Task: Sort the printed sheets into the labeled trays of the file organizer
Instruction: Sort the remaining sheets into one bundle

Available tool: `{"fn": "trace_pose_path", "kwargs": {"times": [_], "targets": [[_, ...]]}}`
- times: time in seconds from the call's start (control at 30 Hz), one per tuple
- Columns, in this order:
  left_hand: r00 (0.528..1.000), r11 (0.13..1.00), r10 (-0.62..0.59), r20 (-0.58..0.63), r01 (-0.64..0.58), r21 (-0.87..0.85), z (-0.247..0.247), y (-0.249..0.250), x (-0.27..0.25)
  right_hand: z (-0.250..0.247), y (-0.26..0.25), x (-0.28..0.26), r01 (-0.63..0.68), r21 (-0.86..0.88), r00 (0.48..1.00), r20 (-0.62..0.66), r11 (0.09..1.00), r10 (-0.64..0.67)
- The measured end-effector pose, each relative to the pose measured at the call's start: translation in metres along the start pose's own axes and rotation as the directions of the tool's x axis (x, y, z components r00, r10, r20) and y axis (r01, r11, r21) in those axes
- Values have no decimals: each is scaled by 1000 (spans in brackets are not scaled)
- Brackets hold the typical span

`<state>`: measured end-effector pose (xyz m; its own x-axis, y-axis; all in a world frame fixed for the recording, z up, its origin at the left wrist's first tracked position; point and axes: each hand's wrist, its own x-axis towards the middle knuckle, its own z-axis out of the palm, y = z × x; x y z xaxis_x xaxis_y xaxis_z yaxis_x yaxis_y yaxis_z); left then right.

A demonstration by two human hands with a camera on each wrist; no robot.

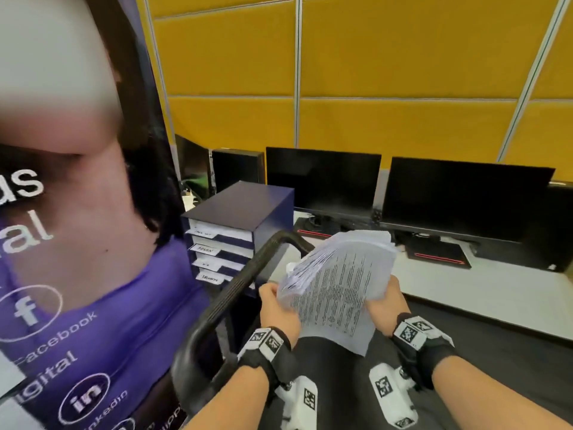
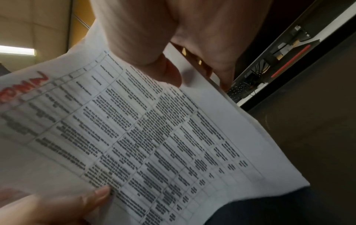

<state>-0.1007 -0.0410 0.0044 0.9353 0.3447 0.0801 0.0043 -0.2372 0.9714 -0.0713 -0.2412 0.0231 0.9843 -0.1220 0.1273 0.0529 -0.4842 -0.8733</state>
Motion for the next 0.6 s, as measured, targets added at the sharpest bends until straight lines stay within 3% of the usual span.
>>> {"fn": "trace_pose_path", "kwargs": {"times": [0.1,0.27,0.37,0.47,0.6], "targets": [[996,997,75,-50,-74,14,-8,7,9,-12,-4,4,-26,18,999,-39,999,27],[996,997,70,-57,-67,44,-16,11,21,-15,-12,-2,36,-120,999,-35,992,-40],[993,990,120,-2,-120,70,-15,13,24,-17,-9,-6,27,-101,999,-31,995,-31],[994,989,84,68,-91,114,-11,10,22,-18,-7,-8,2,-96,999,-49,995,-7],[998,998,46,51,-48,38,-10,8,19,-16,-9,-10,-12,-76,998,-66,997,7]]}}
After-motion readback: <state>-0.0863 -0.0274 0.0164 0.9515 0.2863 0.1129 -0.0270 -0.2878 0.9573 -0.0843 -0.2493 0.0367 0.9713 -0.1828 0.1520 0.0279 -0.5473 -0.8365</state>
